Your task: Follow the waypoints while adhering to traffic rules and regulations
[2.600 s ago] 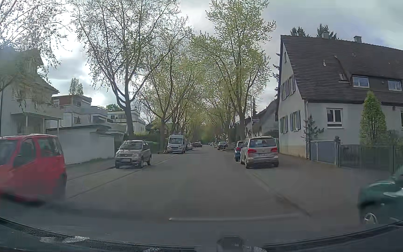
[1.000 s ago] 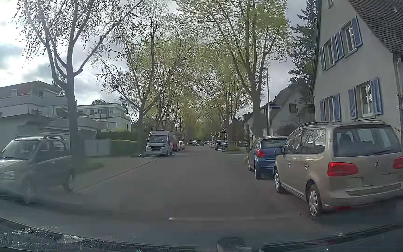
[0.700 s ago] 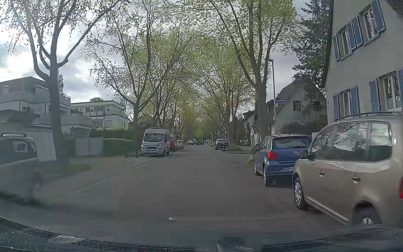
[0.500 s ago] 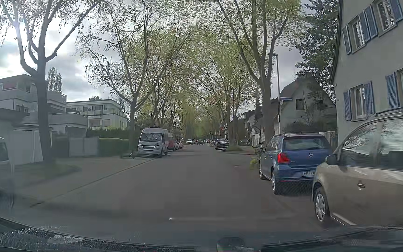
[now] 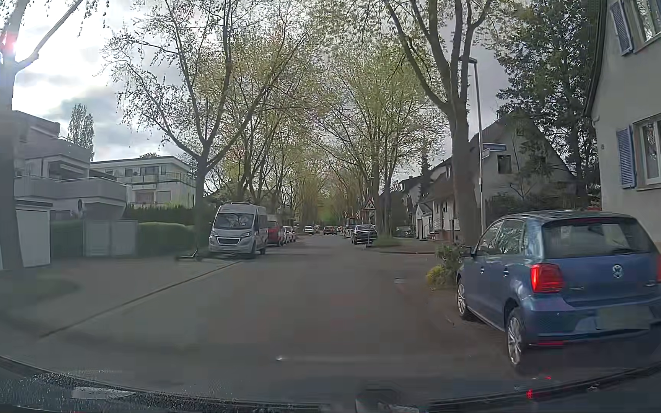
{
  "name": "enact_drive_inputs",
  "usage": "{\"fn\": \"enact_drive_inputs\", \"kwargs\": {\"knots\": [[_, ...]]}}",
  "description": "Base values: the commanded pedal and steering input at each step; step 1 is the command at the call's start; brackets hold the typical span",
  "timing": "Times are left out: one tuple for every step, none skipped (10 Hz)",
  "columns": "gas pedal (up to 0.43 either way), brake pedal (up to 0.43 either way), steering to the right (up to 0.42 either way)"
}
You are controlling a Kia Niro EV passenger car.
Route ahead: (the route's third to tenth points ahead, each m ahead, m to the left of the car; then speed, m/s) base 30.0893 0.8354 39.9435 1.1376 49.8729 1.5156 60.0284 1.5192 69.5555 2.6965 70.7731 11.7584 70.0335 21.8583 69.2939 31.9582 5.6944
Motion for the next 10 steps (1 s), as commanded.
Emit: {"fn": "enact_drive_inputs", "kwargs": {"knots": [[0.000, 0.000, 0.001], [0.000, 0.000, 0.001], [0.000, 0.000, 0.000], [0.000, 0.000, 0.001], [0.000, 0.000, 0.001], [0.000, 0.000, 0.001], [0.000, 0.000, 0.001], [0.000, 0.000, 0.001], [0.000, 0.000, 0.001], [0.000, 0.000, 0.000]]}}
